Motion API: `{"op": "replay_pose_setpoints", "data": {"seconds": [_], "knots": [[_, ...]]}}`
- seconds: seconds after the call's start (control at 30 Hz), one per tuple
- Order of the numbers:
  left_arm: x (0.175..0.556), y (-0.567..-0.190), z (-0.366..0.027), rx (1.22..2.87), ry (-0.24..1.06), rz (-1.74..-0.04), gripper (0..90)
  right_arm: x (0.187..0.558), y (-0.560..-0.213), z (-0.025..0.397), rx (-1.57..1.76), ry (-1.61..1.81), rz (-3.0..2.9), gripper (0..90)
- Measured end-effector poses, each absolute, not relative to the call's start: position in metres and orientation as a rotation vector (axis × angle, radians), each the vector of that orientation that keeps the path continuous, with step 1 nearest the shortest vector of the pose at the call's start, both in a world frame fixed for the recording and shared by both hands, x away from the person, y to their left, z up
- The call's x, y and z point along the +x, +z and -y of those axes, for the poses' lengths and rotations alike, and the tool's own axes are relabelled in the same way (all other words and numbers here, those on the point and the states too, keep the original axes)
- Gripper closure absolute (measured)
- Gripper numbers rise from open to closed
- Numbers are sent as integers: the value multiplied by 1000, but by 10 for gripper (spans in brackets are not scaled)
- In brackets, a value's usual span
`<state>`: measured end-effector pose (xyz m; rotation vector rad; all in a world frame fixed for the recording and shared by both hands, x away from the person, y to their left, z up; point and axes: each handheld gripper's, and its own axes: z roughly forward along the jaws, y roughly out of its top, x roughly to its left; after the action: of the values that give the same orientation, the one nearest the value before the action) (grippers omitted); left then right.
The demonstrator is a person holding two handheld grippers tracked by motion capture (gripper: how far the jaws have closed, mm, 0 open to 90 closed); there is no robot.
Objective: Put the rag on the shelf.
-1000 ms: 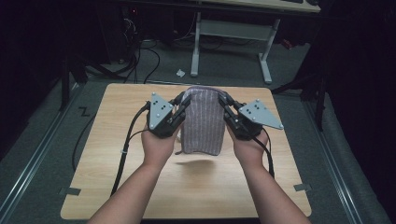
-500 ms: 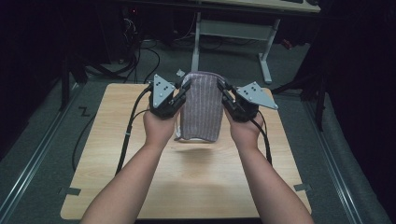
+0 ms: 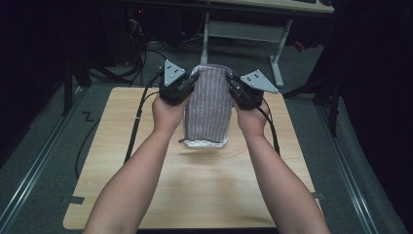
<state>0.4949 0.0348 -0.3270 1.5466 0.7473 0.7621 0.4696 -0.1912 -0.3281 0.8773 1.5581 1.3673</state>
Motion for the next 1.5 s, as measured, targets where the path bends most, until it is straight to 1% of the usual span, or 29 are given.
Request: {"op": "replay_pose_setpoints", "data": {"seconds": [0.1,0.17,0.27,0.37,0.47,0.63,0.7,0.77,0.87,0.97,1.03,1.17,1.27,1.5], "knots": [[508,-331,-36,1565,759,-748,771,484,-329,191,893,1360,-1588,820],[520,-336,-40,1567,696,-798,767,496,-332,191,922,1349,-1615,820],[533,-348,-42,1607,684,-848,763,510,-337,185,926,1294,-1669,819],[540,-360,-43,1642,666,-881,759,520,-345,182,936,1253,-1727,819],[547,-370,-44,1687,608,-910,755,527,-355,181,972,1221,-1775,818],[553,-379,-46,1714,589,-955,745,535,-366,180,1027,1204,-1836,806],[554,-380,-45,1718,587,-962,745,538,-370,179,1036,1195,-1842,799],[555,-381,-45,1715,567,-977,726,539,-372,179,1050,1196,-1844,759],[557,-380,-49,1694,537,-1032,624,541,-373,179,1060,1216,-1856,638],[557,-377,-52,1676,523,-1037,551,540,-373,180,1057,1226,-1846,607],[556,-376,-53,1672,525,-1039,518,539,-371,180,1057,1223,-1836,608],[551,-373,-53,1676,563,-1023,510,535,-369,179,1045,1222,-1832,611],[548,-368,-55,1667,598,-1016,531,531,-366,179,1040,1253,-1820,611],[540,-362,-59,1664,603,-1016,529,524,-360,178,1024,1250,-1817,607]]}}
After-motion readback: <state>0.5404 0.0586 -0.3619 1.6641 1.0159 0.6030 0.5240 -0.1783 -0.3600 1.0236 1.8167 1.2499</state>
